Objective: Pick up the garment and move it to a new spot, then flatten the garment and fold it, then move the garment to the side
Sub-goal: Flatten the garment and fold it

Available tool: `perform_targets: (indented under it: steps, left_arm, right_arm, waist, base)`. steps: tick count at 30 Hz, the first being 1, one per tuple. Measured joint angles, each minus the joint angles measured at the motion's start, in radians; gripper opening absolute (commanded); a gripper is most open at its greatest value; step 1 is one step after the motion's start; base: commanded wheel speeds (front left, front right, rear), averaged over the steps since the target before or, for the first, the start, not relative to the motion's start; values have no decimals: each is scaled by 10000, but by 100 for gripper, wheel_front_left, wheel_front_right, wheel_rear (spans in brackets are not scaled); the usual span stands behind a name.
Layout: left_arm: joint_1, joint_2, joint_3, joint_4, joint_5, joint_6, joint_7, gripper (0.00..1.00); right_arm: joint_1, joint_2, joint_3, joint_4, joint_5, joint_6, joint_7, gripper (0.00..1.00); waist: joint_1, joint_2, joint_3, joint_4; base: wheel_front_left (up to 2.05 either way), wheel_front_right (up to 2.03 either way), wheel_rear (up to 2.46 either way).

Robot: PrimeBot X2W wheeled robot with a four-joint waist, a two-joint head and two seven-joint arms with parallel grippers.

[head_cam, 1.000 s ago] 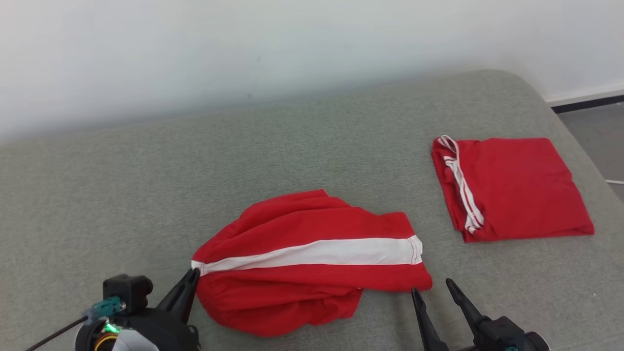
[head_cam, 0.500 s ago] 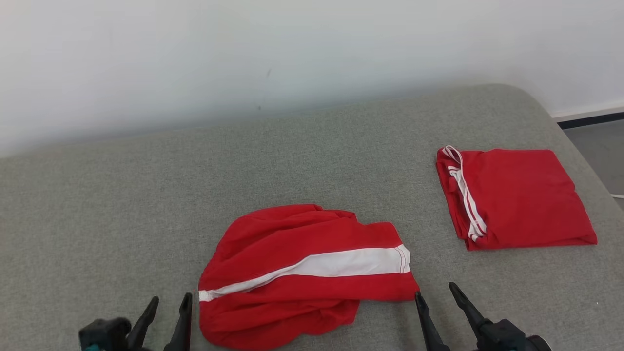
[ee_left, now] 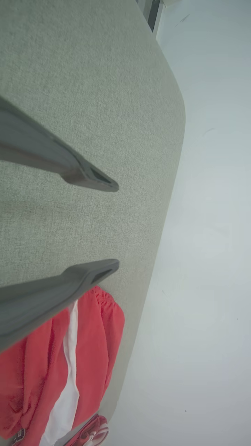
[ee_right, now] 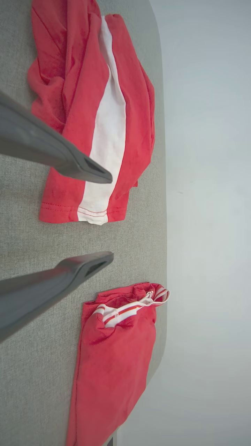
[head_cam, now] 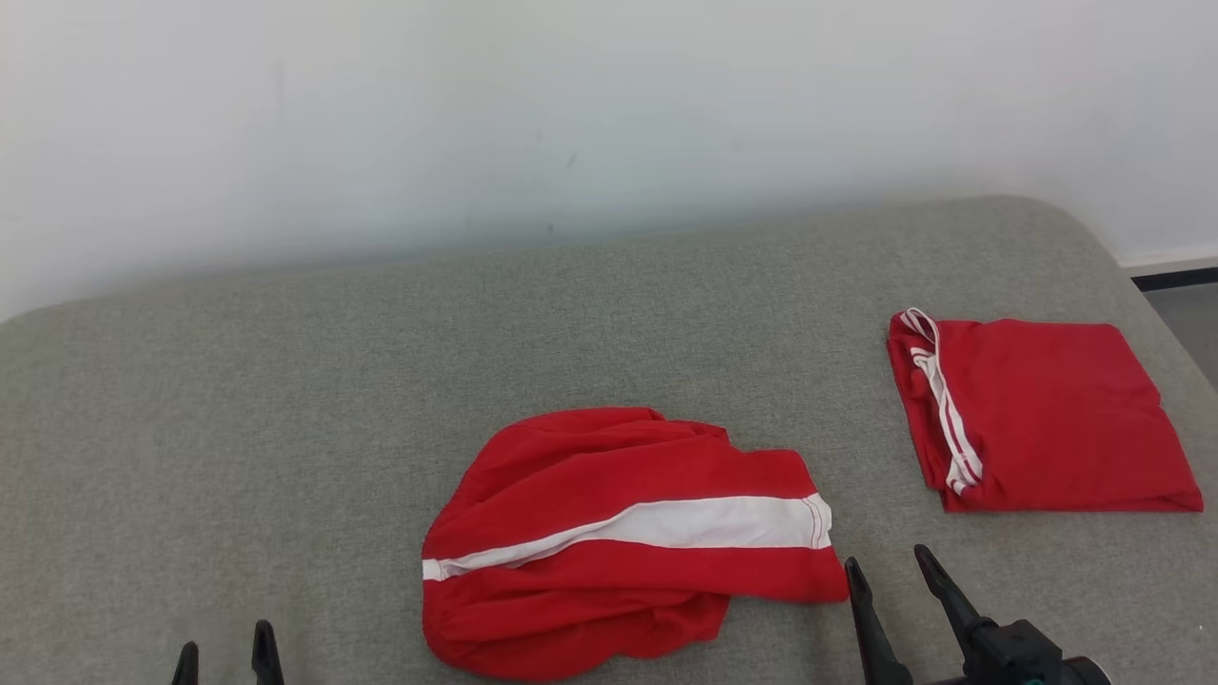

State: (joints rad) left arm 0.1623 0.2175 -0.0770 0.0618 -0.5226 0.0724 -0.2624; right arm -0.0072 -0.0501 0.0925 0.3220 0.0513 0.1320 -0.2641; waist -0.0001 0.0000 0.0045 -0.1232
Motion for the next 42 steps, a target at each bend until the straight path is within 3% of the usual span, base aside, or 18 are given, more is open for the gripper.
perform_targets:
  steps: [7,14,28,42]
  left_arm:
    - [598,-1011,1528,-15,1526,-1187,0,100]
    - [789,-1423,2228,207,2313,-1787,0,100]
    - [716,-1530,2314,447,2514,-2031,0,100]
    - [311,-846,1444,1137,1599,-2034,0,100]
  right_arm:
    - [58,0,-90,-17,12,0,0,100]
    - [199,0,-119,35,77,0,0,100]
    - [365,0,-27,92,142,0,0,100]
    - [35,2,186,309,184,0,33,100]
  waist:
    - [0,0,-161,348]
    - [0,0,-357,585]
    - [0,0,-477,619]
    - [1,0,-310,365]
  base:
    - [0,0,0]
    - [0,0,0]
    - [0,0,0]
    - [0,0,0]
